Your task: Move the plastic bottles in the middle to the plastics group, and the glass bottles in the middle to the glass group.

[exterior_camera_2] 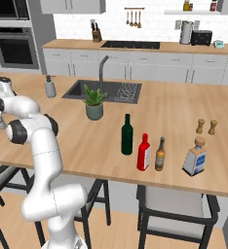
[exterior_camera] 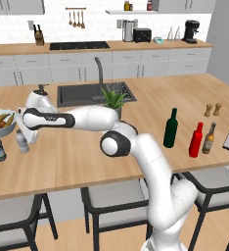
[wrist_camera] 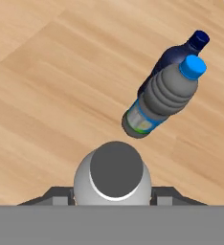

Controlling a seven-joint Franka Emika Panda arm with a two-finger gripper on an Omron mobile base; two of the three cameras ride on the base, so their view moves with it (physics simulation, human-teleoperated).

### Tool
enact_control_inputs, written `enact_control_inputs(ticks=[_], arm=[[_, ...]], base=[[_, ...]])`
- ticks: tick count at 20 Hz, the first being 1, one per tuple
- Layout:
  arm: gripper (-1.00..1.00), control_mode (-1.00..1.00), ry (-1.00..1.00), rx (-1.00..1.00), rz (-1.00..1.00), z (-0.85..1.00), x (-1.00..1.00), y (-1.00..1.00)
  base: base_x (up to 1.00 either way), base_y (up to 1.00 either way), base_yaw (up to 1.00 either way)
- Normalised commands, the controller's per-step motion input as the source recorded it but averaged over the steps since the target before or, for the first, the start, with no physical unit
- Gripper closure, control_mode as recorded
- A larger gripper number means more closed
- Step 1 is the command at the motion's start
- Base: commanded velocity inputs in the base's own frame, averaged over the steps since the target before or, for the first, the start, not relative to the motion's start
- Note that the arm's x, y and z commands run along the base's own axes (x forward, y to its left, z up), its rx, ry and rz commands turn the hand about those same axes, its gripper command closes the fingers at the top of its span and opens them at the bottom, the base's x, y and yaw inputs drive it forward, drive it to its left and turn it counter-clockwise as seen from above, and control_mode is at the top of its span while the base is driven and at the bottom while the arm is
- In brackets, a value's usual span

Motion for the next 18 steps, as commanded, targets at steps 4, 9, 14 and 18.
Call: enact_control_inputs(ticks=[4,9,14,18], arm=[[1.00,-1.00,0.01,0.01,0.00,0.00,0.05,0.14],[1.00,-1.00,0.16,0.03,0.00,0.00,0.00,0.11],[1.00,-1.00,0.21,0.01,0.00,0.03,0.00,0.00],[1.00,-1.00,0.09,0.00,-0.01,0.00,0.00,-0.01]], base=[[0.00,0.00,0.00],[0.00,0.00,0.00],[0.00,0.00,0.00],[0.00,0.00,0.00]])
